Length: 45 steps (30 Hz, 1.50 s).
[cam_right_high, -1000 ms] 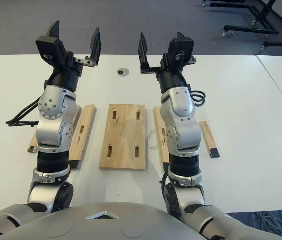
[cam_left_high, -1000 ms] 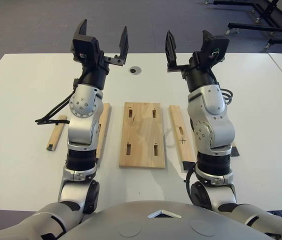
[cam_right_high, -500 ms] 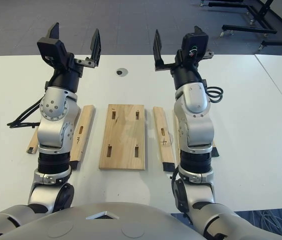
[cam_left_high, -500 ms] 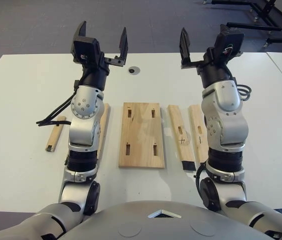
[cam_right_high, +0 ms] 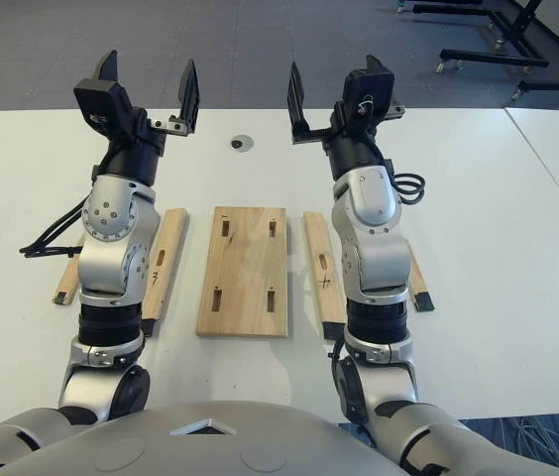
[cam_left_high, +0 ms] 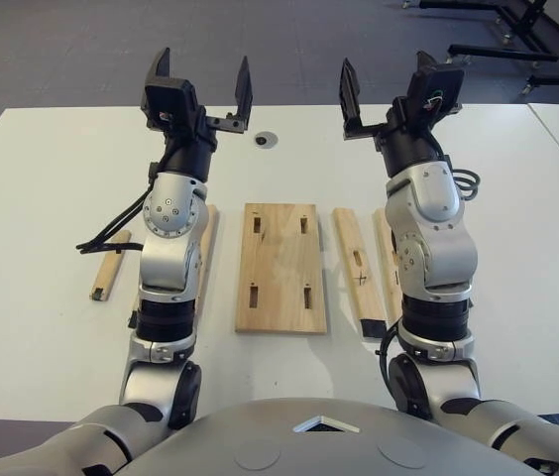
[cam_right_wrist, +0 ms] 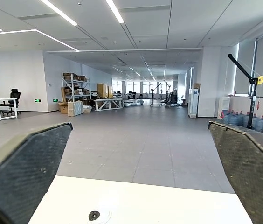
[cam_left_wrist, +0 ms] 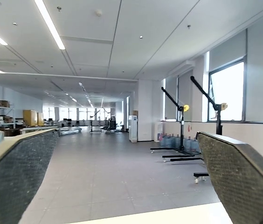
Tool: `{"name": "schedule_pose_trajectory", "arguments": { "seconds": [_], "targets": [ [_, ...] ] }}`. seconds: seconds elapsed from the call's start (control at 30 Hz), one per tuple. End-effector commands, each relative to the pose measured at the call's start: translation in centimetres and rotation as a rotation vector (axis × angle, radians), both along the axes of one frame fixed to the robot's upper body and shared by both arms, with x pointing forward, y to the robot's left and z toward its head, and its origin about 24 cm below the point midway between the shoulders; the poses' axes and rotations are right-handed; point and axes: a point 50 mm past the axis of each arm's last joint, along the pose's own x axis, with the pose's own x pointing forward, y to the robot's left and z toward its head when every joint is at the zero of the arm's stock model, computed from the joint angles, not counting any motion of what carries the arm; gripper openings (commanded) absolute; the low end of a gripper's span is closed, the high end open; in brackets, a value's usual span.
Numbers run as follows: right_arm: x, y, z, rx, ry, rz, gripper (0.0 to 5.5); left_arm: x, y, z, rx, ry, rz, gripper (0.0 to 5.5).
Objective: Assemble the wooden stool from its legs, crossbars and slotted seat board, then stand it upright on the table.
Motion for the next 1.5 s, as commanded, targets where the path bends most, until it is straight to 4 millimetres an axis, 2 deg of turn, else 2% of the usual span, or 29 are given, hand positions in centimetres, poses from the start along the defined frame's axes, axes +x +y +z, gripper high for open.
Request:
{"name": "schedule_pose_trajectory", "arguments": {
  "seconds": [0.03,0.2,0.3,0.37,0.43,0.63,0.7,0.77,0.8,0.87,0.97,1.07,1.27,1.5],
  "targets": [
    [0.2,0.0,0.2,0.001,-0.012,-0.001,5.40,0.0,-0.3,0.1,0.007,-0.008,-0.012,5.36],
    [0.1,0.3,0.1,-0.003,-0.008,0.013,5.40,-0.3,-1.0,0.0,-0.011,0.005,-0.086,5.36],
    [0.2,-0.2,-0.1,-0.013,0.008,-0.007,5.40,0.0,-0.8,-0.1,0.004,0.014,-0.064,5.36],
    [-0.1,-1.8,-0.5,-0.045,0.047,-0.047,5.40,-0.1,-0.6,-0.1,0.011,0.011,-0.052,5.36],
    [-1.1,-4.4,-1.6,-0.104,0.109,-0.089,5.40,-0.4,-0.4,-0.3,0.013,0.016,-0.030,5.36],
    [-5.0,-11.5,-4.6,-0.122,0.382,-0.153,5.40,-1.5,0.6,-0.9,0.007,0.034,0.052,5.36],
    [-6.3,-13.1,-6.3,-0.163,0.501,-0.162,5.40,-1.8,0.7,-0.9,0.008,0.033,0.068,5.36],
    [-7.6,-14.5,-8.8,-0.209,0.651,-0.156,5.40,-2.0,0.7,-0.9,0.009,0.030,0.077,5.36],
    [-8.3,-15.2,-9.7,-0.186,0.704,-0.157,5.40,-2.0,0.7,-0.8,0.009,0.028,0.080,5.36],
    [-9.4,-16.1,-10.4,-0.189,0.756,-0.169,5.40,-2.1,0.8,-0.7,0.010,0.026,0.086,5.36],
    [-10.7,-16.3,-11.1,-0.214,0.831,-0.133,5.40,-2.3,0.9,-0.8,0.011,0.026,0.095,5.36],
    [-13.0,-15.9,-12.4,-0.270,0.951,-0.076,5.40,-2.4,0.9,-0.8,0.014,0.025,0.098,5.36],
    [-15.8,-16.0,-15.6,-0.222,1.138,-0.086,5.40,-2.4,0.6,-0.6,0.012,0.022,0.085,5.36],
    [-15.8,-14.5,-16.1,-0.048,1.164,-0.020,4.21,-2.3,0.6,-0.4,0.017,0.016,0.078,5.40]
  ]
}}
